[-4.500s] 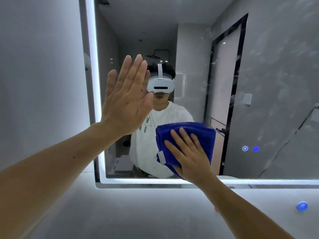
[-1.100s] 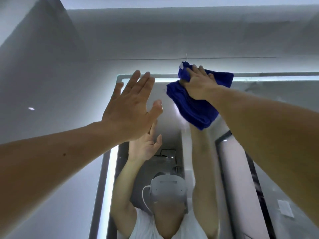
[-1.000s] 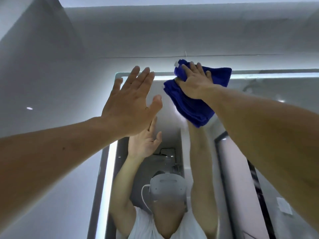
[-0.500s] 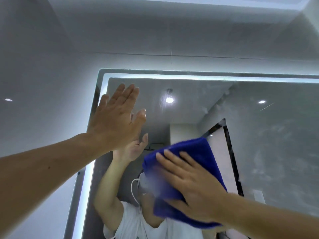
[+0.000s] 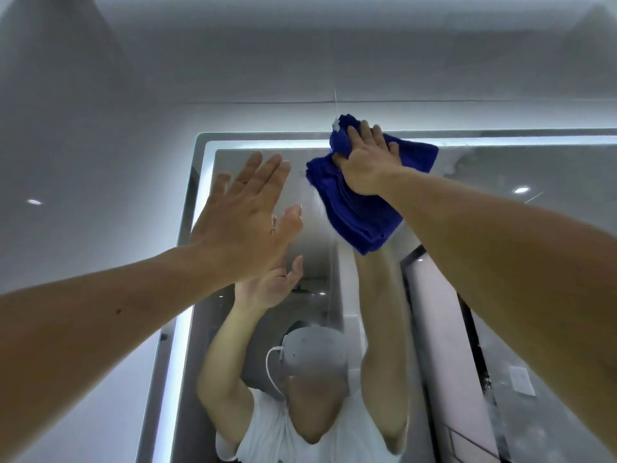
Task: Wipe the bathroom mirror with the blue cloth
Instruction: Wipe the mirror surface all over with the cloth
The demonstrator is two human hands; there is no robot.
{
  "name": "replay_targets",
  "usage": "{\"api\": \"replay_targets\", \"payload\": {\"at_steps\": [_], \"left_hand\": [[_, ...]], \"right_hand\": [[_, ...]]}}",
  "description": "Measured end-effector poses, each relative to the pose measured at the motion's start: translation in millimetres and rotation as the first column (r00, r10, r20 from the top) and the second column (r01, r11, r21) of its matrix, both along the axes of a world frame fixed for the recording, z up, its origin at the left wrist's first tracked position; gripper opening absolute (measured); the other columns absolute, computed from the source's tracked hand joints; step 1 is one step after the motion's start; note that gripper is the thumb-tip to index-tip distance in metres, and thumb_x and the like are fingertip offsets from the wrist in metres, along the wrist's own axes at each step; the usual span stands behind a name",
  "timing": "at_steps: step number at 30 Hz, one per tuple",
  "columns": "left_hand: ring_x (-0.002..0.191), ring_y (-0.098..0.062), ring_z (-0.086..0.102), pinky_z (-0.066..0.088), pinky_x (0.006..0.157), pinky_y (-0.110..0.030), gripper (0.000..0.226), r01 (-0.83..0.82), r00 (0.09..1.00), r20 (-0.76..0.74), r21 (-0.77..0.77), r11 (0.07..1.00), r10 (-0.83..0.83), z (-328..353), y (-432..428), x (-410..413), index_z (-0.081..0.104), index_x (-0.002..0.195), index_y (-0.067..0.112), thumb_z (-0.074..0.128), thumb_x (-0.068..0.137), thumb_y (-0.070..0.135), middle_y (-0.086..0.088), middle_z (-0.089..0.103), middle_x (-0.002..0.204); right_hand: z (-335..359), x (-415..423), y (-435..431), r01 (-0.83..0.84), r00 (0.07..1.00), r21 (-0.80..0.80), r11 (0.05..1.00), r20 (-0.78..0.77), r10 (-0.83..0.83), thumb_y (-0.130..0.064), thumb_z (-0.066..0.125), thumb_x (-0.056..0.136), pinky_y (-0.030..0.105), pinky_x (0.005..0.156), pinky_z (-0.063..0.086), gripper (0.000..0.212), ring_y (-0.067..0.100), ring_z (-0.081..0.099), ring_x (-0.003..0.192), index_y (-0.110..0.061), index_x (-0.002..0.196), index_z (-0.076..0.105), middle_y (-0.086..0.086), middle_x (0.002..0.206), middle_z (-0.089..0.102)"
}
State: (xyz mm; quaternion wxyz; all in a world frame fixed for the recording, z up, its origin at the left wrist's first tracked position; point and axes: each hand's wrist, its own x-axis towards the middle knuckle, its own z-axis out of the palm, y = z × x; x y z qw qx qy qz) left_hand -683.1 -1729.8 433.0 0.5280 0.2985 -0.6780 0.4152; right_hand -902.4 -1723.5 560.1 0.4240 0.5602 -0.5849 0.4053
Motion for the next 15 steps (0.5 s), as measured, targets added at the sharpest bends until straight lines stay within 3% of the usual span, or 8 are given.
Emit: {"api": "replay_targets", "payload": {"at_steps": [2,4,8,12,15], "left_hand": [[0.148,-0.005,-0.015,-0.036,0.102,-0.020,0.074,-0.040,0.999,-0.009,-0.029,0.999,0.040,4.4,1.3,1.9,0.004,0.157,0.027,0.007,0.090,0.057,0.012,-0.005,0.164],[0.148,-0.006,-0.015,-0.039,0.096,-0.017,0.074,-0.053,0.998,-0.021,-0.047,0.997,0.052,6.7,2.2,0.3,0.004,0.158,0.026,0.007,0.090,0.057,0.011,-0.005,0.164],[0.148,-0.003,-0.016,-0.012,0.121,-0.035,0.075,0.055,0.998,-0.028,0.016,0.998,-0.055,7.6,4.1,-11.0,0.000,0.157,0.027,0.008,0.089,0.057,0.013,-0.008,0.164],[0.148,-0.003,-0.015,-0.003,0.123,-0.043,0.074,0.102,0.995,-0.012,0.054,0.993,-0.101,2.1,8.7,-16.7,0.002,0.157,0.026,0.011,0.090,0.056,0.012,-0.007,0.164],[0.148,-0.004,-0.014,-0.001,0.123,-0.044,0.074,0.085,0.996,-0.014,0.079,0.993,-0.084,-3.5,11.3,-14.5,0.002,0.157,0.027,0.010,0.089,0.057,0.012,-0.006,0.164]], "right_hand": [[-6.7,1.4,-4.7,-0.016,0.999,-0.051,0.999,-0.032,0.014,-0.057,0.022,0.100,0.048,0.119,-0.006,0.071,0.022,-0.013,0.150,-0.023,0.156,-0.005,0.002,0.164,-0.012],[-32.5,-0.4,-6.9,-0.036,0.993,-0.090,0.995,-0.117,0.025,-0.073,0.020,0.091,0.045,0.119,-0.007,0.083,0.019,-0.013,0.150,-0.027,0.156,-0.004,-0.001,0.164,-0.010],[-116.4,-0.6,-7.5,-0.082,0.944,-0.093,0.992,-0.327,0.048,-0.081,0.016,0.087,0.038,0.119,-0.010,0.084,0.010,-0.015,0.149,-0.035,0.155,-0.001,-0.008,0.164,-0.008],[-219.5,-6.6,-0.6,-0.075,0.868,0.011,0.997,-0.492,0.071,-0.069,0.022,0.097,0.042,0.121,0.001,0.071,0.011,-0.007,0.150,-0.031,0.156,0.014,-0.008,0.164,0.003],[-285.3,-16.2,7.5,0.023,0.778,0.054,0.998,-0.628,0.016,-0.065,0.028,0.098,0.042,0.117,0.011,0.068,0.016,0.014,0.150,-0.027,0.154,0.027,-0.004,0.162,0.019]]}}
